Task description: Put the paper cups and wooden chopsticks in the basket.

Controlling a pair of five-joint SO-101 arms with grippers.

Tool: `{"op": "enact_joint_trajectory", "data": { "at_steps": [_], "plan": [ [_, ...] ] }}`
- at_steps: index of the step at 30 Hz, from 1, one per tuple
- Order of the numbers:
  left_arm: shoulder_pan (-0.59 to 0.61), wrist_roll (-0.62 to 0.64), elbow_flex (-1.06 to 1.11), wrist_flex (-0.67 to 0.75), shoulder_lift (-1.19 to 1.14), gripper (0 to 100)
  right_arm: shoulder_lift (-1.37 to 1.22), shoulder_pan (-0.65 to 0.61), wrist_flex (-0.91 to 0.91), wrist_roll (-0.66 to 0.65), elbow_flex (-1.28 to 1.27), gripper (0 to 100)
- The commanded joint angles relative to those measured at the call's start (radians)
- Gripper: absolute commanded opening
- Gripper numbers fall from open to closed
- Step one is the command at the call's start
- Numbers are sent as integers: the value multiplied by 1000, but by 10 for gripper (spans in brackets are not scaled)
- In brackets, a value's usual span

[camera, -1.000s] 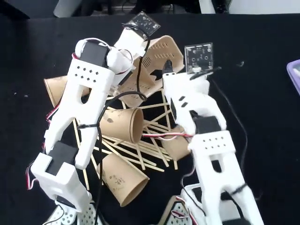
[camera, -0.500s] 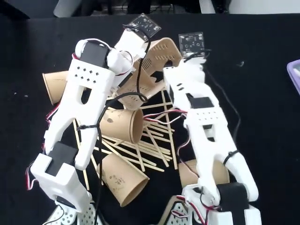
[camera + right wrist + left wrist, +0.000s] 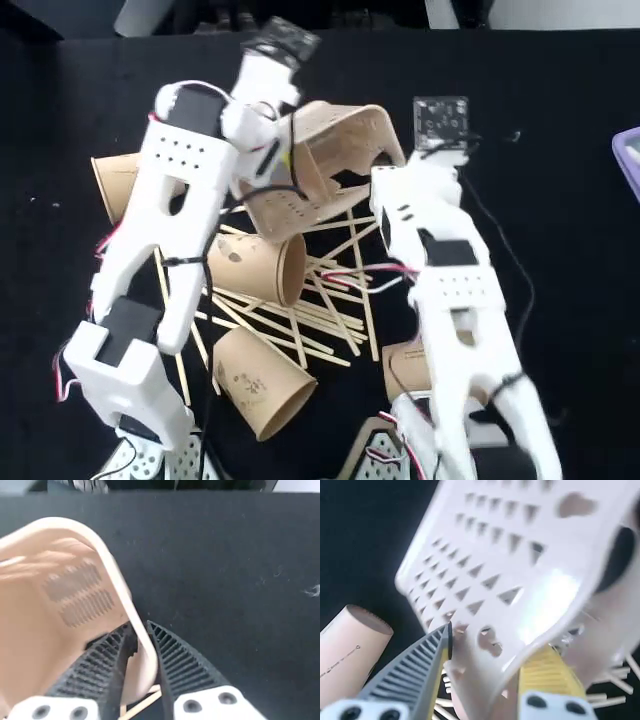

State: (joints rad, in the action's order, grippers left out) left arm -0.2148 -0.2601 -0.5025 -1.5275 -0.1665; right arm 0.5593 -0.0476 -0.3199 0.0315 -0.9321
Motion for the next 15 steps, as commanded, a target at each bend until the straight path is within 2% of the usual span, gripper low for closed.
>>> {"op": "enact_joint_trajectory", "data": {
  "at_steps": [1, 11, 15],
  "plan": [
    [59, 68, -79, 23, 21, 223, 182, 20, 5, 18, -45, 10],
    [70, 92, -193, -75, 132, 228, 166, -32, 8, 12, -51, 10],
    [73, 92, -165, -138, 167, 228, 137, -32, 55, 12, -51, 10]
  ]
}}
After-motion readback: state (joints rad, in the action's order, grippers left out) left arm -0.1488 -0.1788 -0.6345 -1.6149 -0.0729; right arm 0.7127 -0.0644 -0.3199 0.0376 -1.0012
